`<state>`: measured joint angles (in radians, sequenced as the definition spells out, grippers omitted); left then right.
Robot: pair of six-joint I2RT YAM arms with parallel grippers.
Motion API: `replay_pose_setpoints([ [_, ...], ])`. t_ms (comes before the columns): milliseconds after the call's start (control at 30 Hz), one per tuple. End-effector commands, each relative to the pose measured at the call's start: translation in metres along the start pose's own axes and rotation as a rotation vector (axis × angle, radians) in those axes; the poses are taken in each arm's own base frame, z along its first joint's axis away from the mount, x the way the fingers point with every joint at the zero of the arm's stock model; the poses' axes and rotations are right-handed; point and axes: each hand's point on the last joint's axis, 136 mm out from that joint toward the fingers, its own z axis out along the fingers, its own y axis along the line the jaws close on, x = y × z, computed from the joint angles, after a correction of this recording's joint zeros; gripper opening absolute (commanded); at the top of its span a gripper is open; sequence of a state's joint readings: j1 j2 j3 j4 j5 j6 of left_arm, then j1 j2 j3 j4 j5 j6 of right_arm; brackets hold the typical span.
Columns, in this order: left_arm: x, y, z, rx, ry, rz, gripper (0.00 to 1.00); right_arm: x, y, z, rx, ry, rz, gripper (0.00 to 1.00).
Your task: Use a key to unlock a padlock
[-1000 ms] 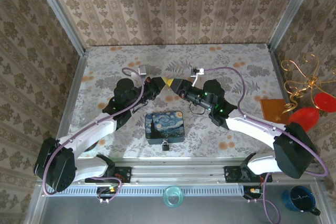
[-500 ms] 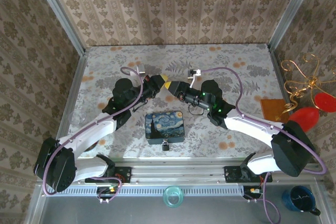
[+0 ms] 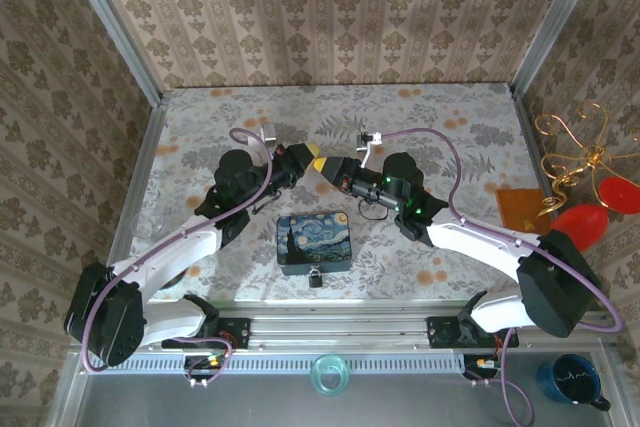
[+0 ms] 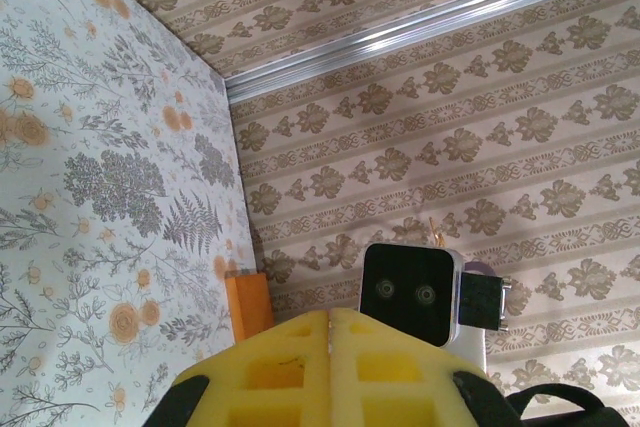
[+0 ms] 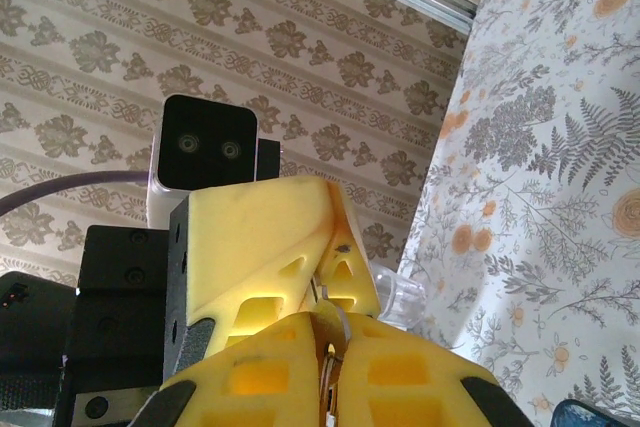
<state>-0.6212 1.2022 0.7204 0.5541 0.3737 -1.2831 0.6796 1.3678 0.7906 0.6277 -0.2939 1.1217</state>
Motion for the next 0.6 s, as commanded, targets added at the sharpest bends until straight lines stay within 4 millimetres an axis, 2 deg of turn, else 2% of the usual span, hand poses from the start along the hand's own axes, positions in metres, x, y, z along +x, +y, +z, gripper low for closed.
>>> replay_pose_setpoints([
  [0,-0.003,-0.015,-0.004,0.055,-0.008,0.025,0.0,-0.002,0.006,-0.002,0.008,-0.004,-0.014,0.03],
  [100,-0.003,-0.011,-0.005,0.033,-0.006,0.04,0.01,-0.001,-0.002,-0.004,0.063,0.006,-0.018,0.0],
  [167,-0.003,-0.002,-0.007,-0.028,0.012,0.085,0.1,0.0,-0.011,-0.007,0.116,0.011,-0.021,0.0],
  [233,-0.004,0.019,-0.015,-0.18,0.047,0.165,0.21,-0.001,-0.029,-0.013,0.227,0.022,-0.022,0.0],
  [300,-0.008,0.041,-0.03,-0.316,0.052,0.238,0.36,-0.003,-0.058,-0.028,0.397,0.036,-0.026,0.0],
  [400,-0.009,0.065,-0.058,-0.506,0.083,0.339,0.49,-0.004,-0.084,-0.047,0.531,0.062,-0.042,0.0],
  [567,0.007,0.09,-0.089,-0.759,0.207,0.5,0.57,0.001,-0.094,-0.06,0.596,0.096,-0.086,0.0],
])
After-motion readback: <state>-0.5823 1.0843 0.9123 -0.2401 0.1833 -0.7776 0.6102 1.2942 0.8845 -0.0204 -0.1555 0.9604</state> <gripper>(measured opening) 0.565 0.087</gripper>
